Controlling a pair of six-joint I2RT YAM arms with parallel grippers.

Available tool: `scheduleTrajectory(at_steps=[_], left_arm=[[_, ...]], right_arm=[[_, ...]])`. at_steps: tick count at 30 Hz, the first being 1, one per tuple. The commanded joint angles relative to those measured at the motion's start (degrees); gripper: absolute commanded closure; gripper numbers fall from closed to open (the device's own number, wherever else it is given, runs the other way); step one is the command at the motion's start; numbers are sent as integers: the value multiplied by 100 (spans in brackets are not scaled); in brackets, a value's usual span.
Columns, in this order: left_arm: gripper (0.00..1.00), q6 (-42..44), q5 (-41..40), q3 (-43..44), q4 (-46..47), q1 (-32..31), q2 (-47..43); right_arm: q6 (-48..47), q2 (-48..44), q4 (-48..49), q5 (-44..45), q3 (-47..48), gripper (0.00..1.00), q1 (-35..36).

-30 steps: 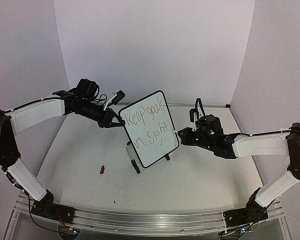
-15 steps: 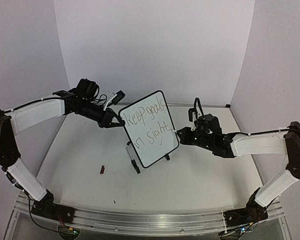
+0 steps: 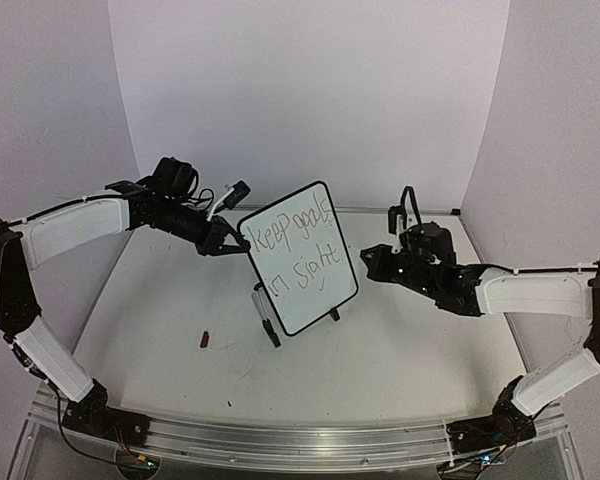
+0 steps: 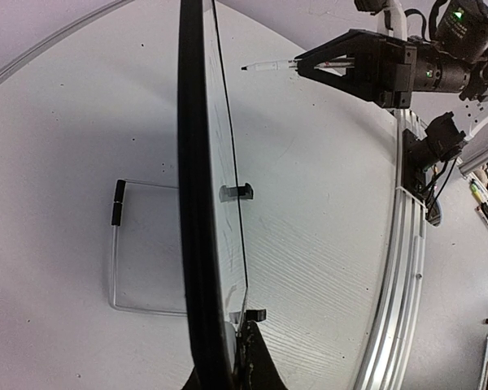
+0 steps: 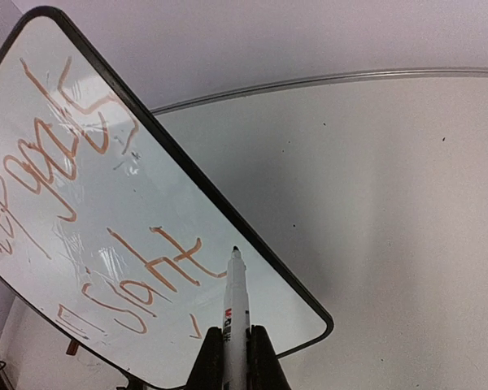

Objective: Write a sentence on the whiteboard
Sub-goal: Write a sentence on the whiteboard, then place the whiteboard at the center of the board.

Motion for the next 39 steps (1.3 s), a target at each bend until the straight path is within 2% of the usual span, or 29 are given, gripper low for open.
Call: scheduleTrajectory(at_steps=[1,15,39], left_arm=[[100,-85,165,40,119,70,-340],[100,-571,479,71,520,124,-584],[100,-446,73,-29,414,176,-798]], right_arm=[[-48,-351,-91,256,-115,100,-25],[-37,-541,-252,323,-171,100,-25],[53,-854,-337,392,-383,100,-22]])
